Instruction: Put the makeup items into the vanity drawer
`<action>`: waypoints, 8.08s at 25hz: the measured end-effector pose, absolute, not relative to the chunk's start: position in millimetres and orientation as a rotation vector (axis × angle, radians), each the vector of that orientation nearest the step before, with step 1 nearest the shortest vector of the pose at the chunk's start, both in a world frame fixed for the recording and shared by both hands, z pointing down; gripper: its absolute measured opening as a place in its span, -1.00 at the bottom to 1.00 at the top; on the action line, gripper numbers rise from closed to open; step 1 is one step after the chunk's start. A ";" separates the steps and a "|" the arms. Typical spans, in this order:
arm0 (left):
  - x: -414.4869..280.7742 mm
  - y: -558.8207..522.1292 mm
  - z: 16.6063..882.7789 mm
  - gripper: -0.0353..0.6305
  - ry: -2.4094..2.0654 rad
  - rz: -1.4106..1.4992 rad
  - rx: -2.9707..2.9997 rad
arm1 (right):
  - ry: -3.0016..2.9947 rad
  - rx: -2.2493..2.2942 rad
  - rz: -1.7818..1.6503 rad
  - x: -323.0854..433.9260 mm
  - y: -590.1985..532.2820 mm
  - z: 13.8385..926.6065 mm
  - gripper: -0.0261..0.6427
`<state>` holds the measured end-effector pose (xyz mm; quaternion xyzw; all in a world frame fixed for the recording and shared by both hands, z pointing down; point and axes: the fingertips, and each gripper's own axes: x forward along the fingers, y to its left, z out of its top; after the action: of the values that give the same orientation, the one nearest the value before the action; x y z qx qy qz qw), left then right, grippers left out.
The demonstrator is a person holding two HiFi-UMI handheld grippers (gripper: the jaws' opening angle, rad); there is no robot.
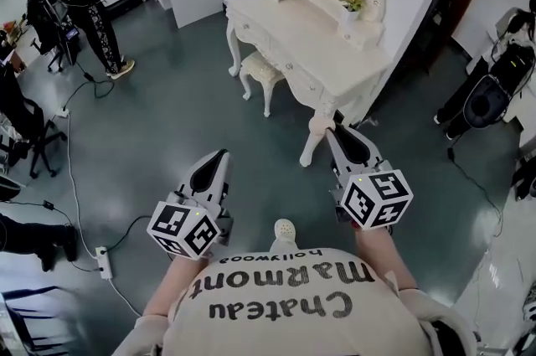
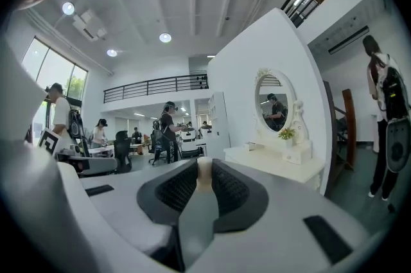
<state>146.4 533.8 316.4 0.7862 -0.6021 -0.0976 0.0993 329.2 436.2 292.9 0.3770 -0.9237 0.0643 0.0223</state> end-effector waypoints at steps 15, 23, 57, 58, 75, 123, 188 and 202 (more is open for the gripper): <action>158.3 413.8 290.0 -0.87 -1.901 -0.270 2.309 | -2.962 1.063 0.231 334.6 303.9 279.4 -0.66; 172.6 374.4 290.7 -0.87 -1.944 -0.266 2.303 | -2.994 1.024 0.210 345.7 260.3 278.8 -0.66; 122.8 256.8 321.9 -0.87 -1.882 -0.254 2.239 | -2.915 1.031 0.255 298.7 147.4 309.8 -0.66; 117.3 250.5 322.7 -0.87 -1.877 -0.259 2.234 | -2.911 1.031 0.255 293.9 142.1 310.0 -0.66; 17.7 136.7 293.5 -0.87 -1.858 -0.293 2.275 | -2.905 1.082 0.230 199.4 33.4 283.7 -0.66; -224.1 -35.9 282.3 -0.87 -2.094 -0.440 2.052 | -2.887 1.100 0.163 16.1 -229.5 270.8 -0.66; -406.4 -465.2 350.3 -0.87 -1.490 -0.257 2.262 | -2.179 1.743 0.468 -49.3 -534.5 409.7 -0.66; -424.0 -474.5 336.6 -0.87 -1.659 -0.268 2.177 | -2.214 1.624 0.531 -52.8 -581.7 429.6 -0.66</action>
<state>-424.0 -474.5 336.6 0.7765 -0.5916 -0.0956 0.1946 -52.8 -581.7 429.6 0.5720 -0.7800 0.1872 0.1716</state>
